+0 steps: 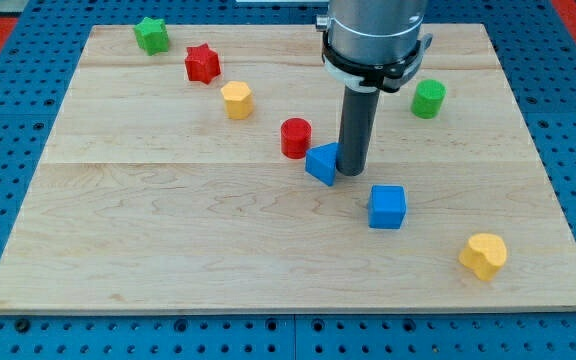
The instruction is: Point your arm at green circle
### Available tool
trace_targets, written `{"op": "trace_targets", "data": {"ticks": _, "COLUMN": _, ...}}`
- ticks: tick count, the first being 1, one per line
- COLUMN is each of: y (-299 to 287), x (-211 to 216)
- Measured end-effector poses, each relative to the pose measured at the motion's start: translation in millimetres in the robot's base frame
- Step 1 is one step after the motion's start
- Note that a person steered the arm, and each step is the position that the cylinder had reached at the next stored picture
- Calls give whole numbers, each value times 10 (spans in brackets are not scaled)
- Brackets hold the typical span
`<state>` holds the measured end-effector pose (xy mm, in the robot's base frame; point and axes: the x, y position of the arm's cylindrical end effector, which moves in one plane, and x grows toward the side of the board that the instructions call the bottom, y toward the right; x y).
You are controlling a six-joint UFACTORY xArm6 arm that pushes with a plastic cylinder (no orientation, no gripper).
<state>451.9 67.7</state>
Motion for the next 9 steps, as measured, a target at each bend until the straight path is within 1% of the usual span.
{"op": "trace_targets", "data": {"ticks": 1, "y": 425, "x": -15}}
{"op": "trace_targets", "data": {"ticks": 2, "y": 581, "x": -42}}
{"op": "trace_targets", "data": {"ticks": 5, "y": 600, "x": 51}}
{"op": "trace_targets", "data": {"ticks": 6, "y": 722, "x": 158}}
{"op": "trace_targets", "data": {"ticks": 7, "y": 1191, "x": 177}}
{"op": "trace_targets", "data": {"ticks": 8, "y": 1699, "x": 8}}
{"op": "trace_targets", "data": {"ticks": 9, "y": 2003, "x": -280}}
